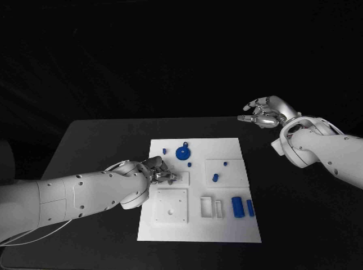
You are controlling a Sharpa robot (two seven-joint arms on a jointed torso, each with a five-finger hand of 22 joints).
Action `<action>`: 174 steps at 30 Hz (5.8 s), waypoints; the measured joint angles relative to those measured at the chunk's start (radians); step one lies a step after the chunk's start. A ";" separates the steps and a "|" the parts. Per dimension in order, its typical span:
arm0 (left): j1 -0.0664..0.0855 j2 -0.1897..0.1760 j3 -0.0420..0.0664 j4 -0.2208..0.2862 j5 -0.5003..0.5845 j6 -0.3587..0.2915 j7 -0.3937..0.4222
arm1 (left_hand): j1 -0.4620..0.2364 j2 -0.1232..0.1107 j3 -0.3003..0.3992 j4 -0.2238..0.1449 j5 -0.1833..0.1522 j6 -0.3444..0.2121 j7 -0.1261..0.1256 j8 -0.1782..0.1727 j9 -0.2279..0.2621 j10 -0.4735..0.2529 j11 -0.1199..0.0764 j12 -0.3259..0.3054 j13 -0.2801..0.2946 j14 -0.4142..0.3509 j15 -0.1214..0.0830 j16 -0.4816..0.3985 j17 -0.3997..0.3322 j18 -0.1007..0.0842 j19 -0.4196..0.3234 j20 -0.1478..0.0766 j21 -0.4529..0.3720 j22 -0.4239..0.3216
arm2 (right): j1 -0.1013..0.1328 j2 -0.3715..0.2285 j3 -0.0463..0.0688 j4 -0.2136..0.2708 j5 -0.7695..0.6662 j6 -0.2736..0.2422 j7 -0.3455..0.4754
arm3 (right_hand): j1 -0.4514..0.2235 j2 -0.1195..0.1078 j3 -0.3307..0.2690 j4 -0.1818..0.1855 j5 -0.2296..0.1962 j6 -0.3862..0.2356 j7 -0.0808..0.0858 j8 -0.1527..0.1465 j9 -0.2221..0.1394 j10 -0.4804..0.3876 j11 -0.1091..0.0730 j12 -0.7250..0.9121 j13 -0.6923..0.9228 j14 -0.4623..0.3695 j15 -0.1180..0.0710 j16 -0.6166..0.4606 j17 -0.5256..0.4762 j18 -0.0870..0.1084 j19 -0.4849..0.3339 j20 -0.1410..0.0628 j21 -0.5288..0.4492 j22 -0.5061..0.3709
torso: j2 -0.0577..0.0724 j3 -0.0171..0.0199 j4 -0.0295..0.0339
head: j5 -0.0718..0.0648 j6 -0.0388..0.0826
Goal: Assemble the parts on the task board
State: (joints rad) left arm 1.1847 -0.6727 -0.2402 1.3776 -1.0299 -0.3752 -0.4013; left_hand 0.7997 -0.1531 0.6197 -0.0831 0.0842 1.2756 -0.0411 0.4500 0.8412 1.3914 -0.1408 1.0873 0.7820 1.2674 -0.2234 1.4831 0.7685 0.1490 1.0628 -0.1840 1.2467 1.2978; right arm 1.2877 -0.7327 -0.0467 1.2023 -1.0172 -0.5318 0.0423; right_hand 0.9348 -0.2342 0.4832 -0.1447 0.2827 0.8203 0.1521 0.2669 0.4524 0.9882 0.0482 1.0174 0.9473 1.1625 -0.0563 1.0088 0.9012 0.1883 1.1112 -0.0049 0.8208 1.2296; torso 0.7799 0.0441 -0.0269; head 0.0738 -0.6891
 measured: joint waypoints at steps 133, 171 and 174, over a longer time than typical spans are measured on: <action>0.172 0.249 0.055 -0.594 0.109 0.486 0.014 | 0.295 0.061 -0.587 0.374 0.194 -0.318 0.117 -0.133 -0.141 -0.218 0.109 -0.224 -0.149 -0.193 0.092 -0.208 -0.086 -0.048 -0.209 0.073 -0.171 -0.077 | -0.014 0.020 0.000 -0.024 0.019 0.004 0.006 | 0.000 0.000 -0.003 0.003 0.004 -0.007 0.006 0.000 -0.002 -0.004 0.004 0.012 -0.013 0.000 0.000 -0.004 0.004 0.001 0.001 0.002 -0.004 0.004 | 0.000 -0.0009 0.0008 | 0.002 0.041; 0.124 0.308 0.055 -0.695 0.136 0.517 0.035 | 0.382 0.141 -0.629 0.372 0.194 -0.307 0.114 -0.116 -0.162 -0.221 0.105 -0.216 -0.164 -0.203 0.088 -0.197 -0.087 -0.064 -0.212 0.077 -0.170 -0.056 | -0.014 0.022 0.000 -0.019 0.020 0.004 0.007 | 0.000 0.000 -0.003 0.003 0.004 -0.006 0.003 0.000 -0.002 -0.004 0.004 0.012 -0.016 0.000 0.000 -0.004 0.005 0.001 0.002 0.002 -0.008 0.004 | 0.007 -0.0012 0.0001 | -0.004 0.024; 0.124 0.309 0.055 -0.698 0.139 0.517 0.037 | 0.405 0.155 -0.639 0.373 0.194 -0.307 0.114 -0.114 -0.167 -0.221 0.105 -0.216 -0.167 -0.203 0.088 -0.197 -0.088 -0.064 -0.212 0.077 -0.170 -0.053 | -0.014 0.022 0.000 -0.019 0.020 0.004 0.007 | 0.000 0.000 -0.003 0.003 0.004 -0.006 0.003 0.000 -0.002 -0.004 0.004 0.012 -0.017 0.000 0.000 -0.004 0.005 0.001 0.002 0.002 -0.008 0.005 | 0.007 -0.0012 -0.0004 | -0.005 0.023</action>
State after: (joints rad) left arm 1.3087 -0.3642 -0.1849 0.6801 -0.8905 0.1419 -0.3647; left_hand 1.2043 0.0018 -0.0193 0.2903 0.2778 0.9685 0.0731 0.3363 0.6743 1.1702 -0.0357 0.8713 0.6154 1.0643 -0.1353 1.2864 0.6805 0.0853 0.8504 -0.1073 1.0763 1.2449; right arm 1.2738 -0.7102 -0.0465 1.1836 -0.9975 -0.5280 0.0491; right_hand 0.9349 -0.2342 0.4805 -0.1421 0.2866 0.8139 0.1551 0.2668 0.4502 0.9847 0.0518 1.0289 0.9305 1.1625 -0.0562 1.0050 0.9064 0.1896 1.1127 -0.0033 0.8130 1.2347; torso 0.7872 0.0429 -0.0273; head 0.0690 -0.6660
